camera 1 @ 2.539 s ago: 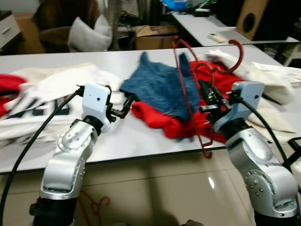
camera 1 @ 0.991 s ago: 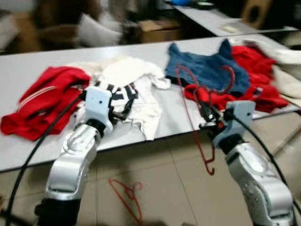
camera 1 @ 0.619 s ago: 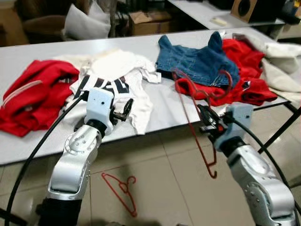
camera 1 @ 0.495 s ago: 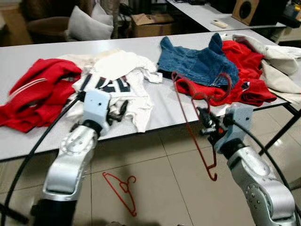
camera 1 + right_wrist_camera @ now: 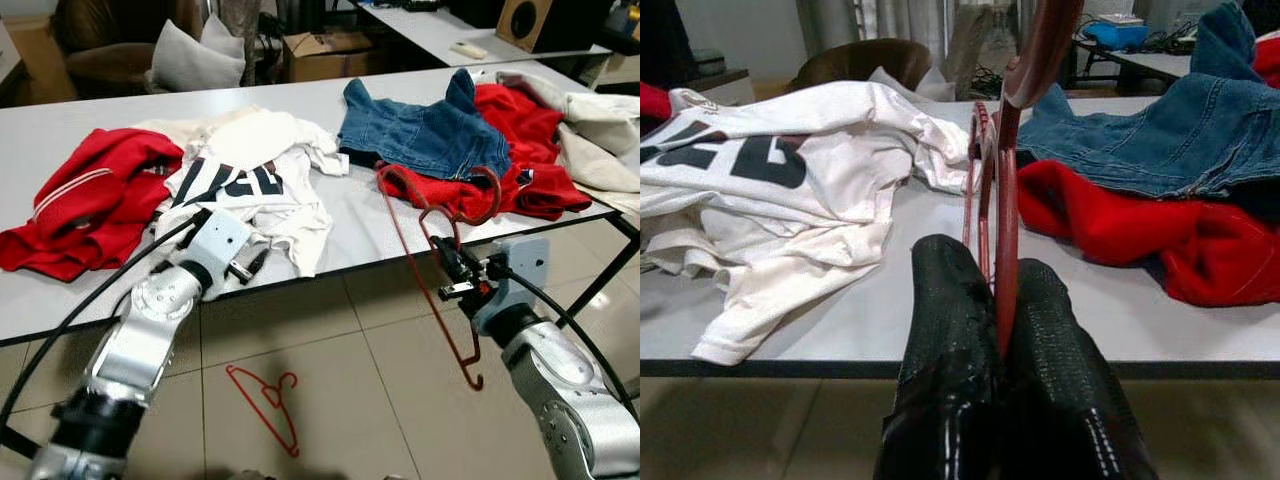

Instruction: Hang hanger

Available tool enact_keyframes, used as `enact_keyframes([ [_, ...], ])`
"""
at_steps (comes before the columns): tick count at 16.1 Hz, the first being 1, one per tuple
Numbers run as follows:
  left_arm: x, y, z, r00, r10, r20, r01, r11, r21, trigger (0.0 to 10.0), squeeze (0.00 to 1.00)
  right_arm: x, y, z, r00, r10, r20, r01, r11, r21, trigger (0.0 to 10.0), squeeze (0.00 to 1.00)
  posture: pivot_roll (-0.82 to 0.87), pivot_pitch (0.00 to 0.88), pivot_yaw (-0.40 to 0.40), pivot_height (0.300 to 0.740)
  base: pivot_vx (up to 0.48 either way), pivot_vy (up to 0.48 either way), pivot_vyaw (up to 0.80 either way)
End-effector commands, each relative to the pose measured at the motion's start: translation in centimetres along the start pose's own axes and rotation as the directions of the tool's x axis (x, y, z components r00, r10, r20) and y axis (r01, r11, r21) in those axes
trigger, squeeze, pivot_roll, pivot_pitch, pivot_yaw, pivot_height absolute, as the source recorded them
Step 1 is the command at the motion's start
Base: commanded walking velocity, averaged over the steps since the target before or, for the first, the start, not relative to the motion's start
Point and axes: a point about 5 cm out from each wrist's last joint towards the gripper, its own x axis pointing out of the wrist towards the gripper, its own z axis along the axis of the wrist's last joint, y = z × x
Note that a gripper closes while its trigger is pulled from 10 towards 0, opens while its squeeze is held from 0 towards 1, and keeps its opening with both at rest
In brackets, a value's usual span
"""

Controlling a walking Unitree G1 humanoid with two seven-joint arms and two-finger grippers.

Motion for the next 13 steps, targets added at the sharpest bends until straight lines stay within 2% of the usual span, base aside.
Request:
enact_keyframes([
  [1,0.4,0.4,0.2,1.000,0.018,0.012,-0.018,1.000,0.010,8.7,0.00,-0.2,0.2,0.4,1.000,0.010,0.026,-0.010,1.000,-0.014,10.0,0.00,-0.14,0.000,0.024,0.710,0.000,0.000,0.00],
  [3,0.7,1.2,0.4,0.998,0.055,0.028,-0.055,0.998,0.017,0.0,0.00,-0.3,0.4,0.3,0.999,0.020,0.028,-0.019,1.000,-0.021,10.0,0.00,-0.14,0.000,0.024,0.710,0.000,0.000,0.00],
  [6,1.2,1.8,0.4,0.998,0.055,0.037,-0.056,0.998,0.037,0.0,0.00,-0.2,0.7,0.1,0.999,0.037,0.029,-0.035,0.999,-0.042,10.0,0.00,-0.14,0.000,0.024,0.710,0.000,0.000,0.00],
  [11,1.6,1.5,0.3,0.998,0.033,0.046,-0.035,0.998,0.044,0.0,0.00,-0.3,0.5,0.1,0.999,0.023,0.038,-0.021,0.998,-0.052,10.0,0.00,-0.14,0.000,0.029,0.710,0.000,0.000,0.00],
  [13,1.9,1.3,0.0,0.999,0.014,0.040,-0.017,0.996,0.082,0.0,0.00,-0.3,0.5,0.1,0.999,0.023,0.038,-0.021,0.998,-0.056,10.0,0.00,-0.14,0.000,0.027,0.710,0.000,0.000,0.00],
])
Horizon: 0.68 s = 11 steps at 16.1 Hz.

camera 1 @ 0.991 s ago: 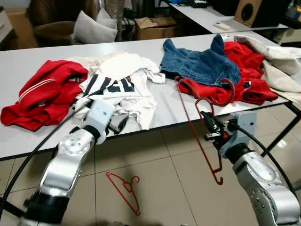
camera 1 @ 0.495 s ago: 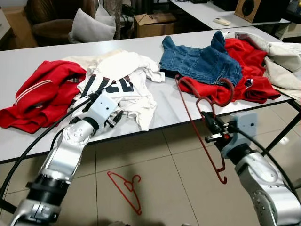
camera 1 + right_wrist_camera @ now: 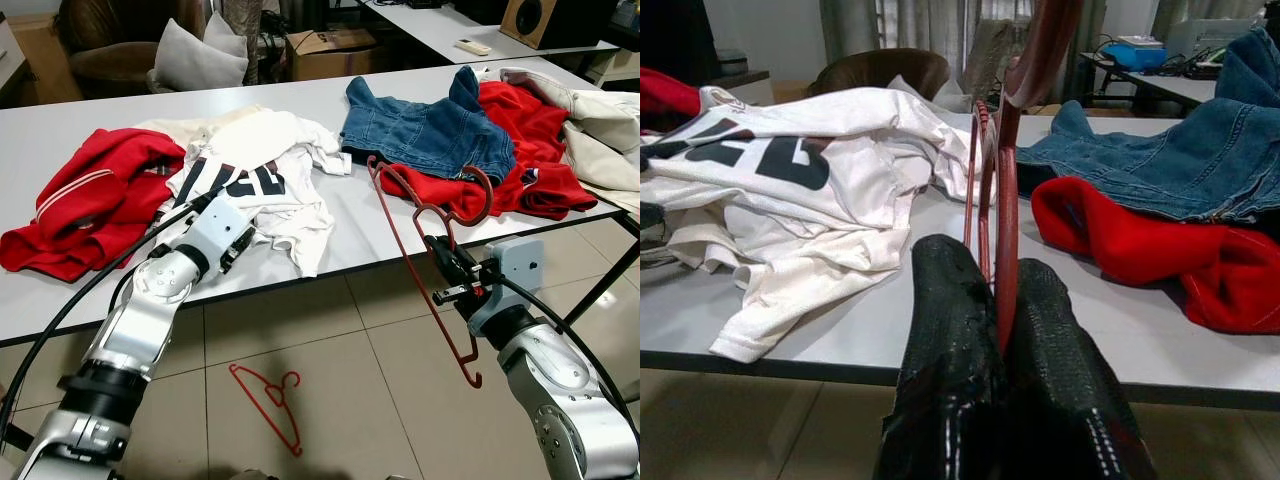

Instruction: Hang hanger

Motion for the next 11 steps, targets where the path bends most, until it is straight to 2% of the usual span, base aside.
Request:
enact_keyframes([
  [1,0.20,-0.07,0.02,1.000,-0.010,-0.002,0.010,0.999,0.035,0.0,0.00,-0.22,-0.16,0.12,1.000,-0.009,0.013,0.009,1.000,-0.008,10.0,0.00,-0.14,0.000,0.024,0.710,0.000,0.000,0.00],
  [4,0.33,-0.07,-0.26,1.000,-0.004,-0.010,0.005,0.996,0.091,0.0,0.00,-0.16,-0.23,0.11,1.000,-0.009,0.012,0.009,1.000,-0.012,10.0,0.00,-0.14,0.000,0.019,0.710,0.000,0.000,0.00],
  [10,0.60,0.25,-0.74,0.999,0.030,-0.029,-0.027,0.992,0.120,0.0,0.00,0.03,-0.05,0.09,1.000,0.007,0.009,-0.007,1.000,-0.025,10.0,0.00,-0.14,0.000,0.016,0.710,0.000,0.000,0.00],
  [11,0.67,0.44,-0.85,0.999,0.030,-0.039,-0.024,0.987,0.158,0.0,0.00,0.08,-0.07,0.11,1.000,0.006,0.011,-0.006,1.000,-0.026,10.0,0.00,-0.14,0.000,0.017,0.710,0.000,0.000,0.00],
])
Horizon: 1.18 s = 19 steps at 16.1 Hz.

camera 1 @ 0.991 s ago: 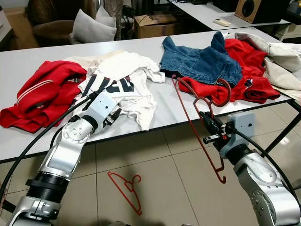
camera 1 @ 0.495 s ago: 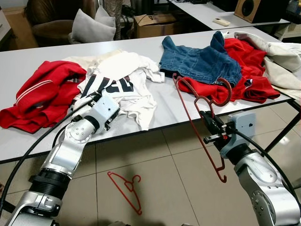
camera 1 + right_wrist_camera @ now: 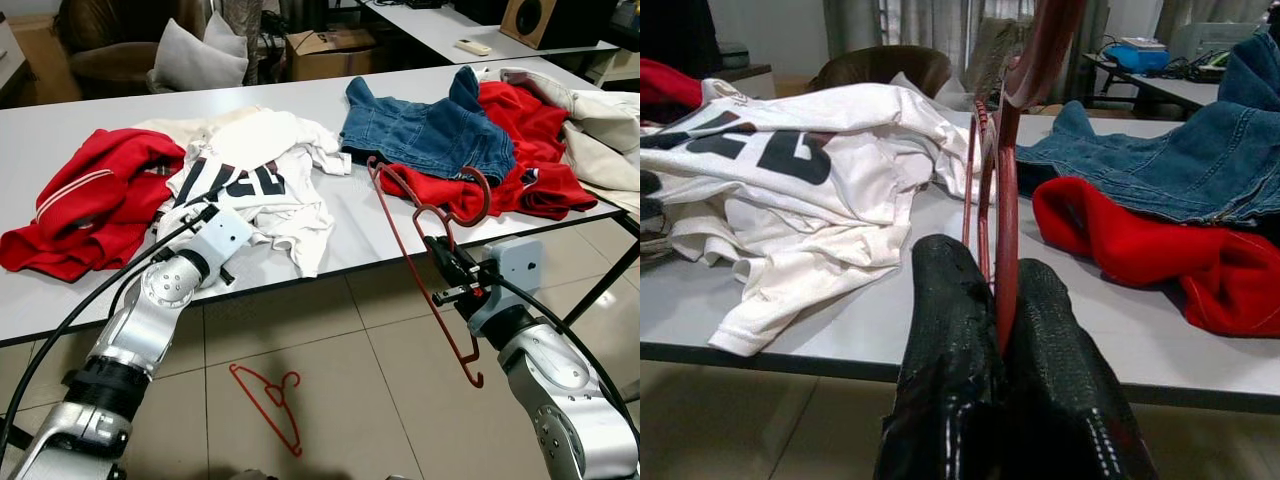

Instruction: Hang hanger

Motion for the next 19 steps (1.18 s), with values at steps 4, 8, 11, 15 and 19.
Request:
enact_keyframes([
  [4,0.5,0.7,-0.3,1.000,0.014,-0.024,-0.011,0.995,0.098,0.0,0.00,0.2,-0.1,0.2,1.000,-0.002,0.018,0.002,1.000,-0.009,10.0,0.00,-0.14,0.000,0.019,0.710,0.000,0.000,0.00],
  [8,0.5,1.0,-0.4,1.000,0.022,-0.016,-0.021,0.995,0.094,0.0,0.00,0.1,-0.1,0.2,1.000,-0.005,0.020,0.005,1.000,-0.011,10.0,0.00,-0.14,0.000,0.020,0.710,0.000,0.000,0.00],
  [11,-0.2,1.2,1.5,0.990,0.006,0.142,0.025,0.975,-0.220,0.0,0.00,0.2,-0.1,0.2,1.000,-0.005,0.022,0.005,1.000,-0.007,10.0,0.00,-0.13,0.000,0.015,0.710,0.000,0.000,0.00],
  [15,-1.3,2.7,3.4,0.967,0.041,0.250,0.080,0.888,-0.454,0.0,0.00,0.1,0.4,0.1,0.994,0.112,0.008,-0.112,0.993,-0.043,10.0,0.00,-0.11,0.000,0.010,0.710,0.000,0.000,0.00],
  [19,-2.5,5.8,7.3,0.919,0.062,0.390,0.174,0.824,-0.540,0.0,0.00,-1.5,1.4,1.5,0.929,0.362,0.072,-0.364,0.932,0.005,10.0,0.00,-0.10,0.000,0.006,0.710,0.000,0.000,0.00],
])
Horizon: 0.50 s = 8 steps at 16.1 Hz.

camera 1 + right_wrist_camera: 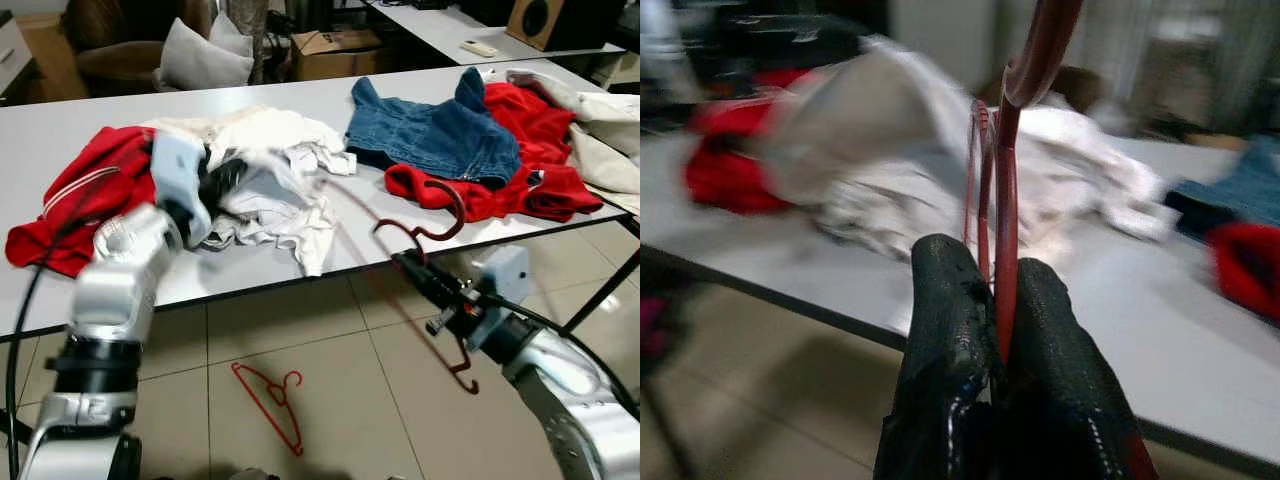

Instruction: Hang hanger

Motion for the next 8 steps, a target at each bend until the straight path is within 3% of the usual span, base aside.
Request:
enact_keyframes([
  [1,-0.1,0.1,1.3,0.999,-0.021,0.026,0.022,1.000,-0.013,0.0,0.00,-0.6,-0.1,0.7,0.999,0.038,0.021,-0.038,0.999,-0.004,10.0,0.00,-0.10,0.000,0.006,0.710,0.000,0.000,0.00],
  [4,0.1,-0.8,2.9,0.995,-0.096,0.036,0.096,0.995,-0.023,0.0,0.00,-0.8,-0.3,1.2,0.996,0.068,0.053,-0.068,0.998,0.006,10.0,0.00,-0.09,0.000,0.007,0.710,0.000,0.000,0.00],
  [8,0.2,-1.1,2.9,0.997,-0.080,-0.005,0.080,0.996,0.031,0.0,0.00,-1.1,0.3,1.4,0.991,0.112,0.069,-0.115,0.992,0.041,10.0,0.00,-0.09,0.000,0.010,0.710,0.000,0.000,0.00],
])
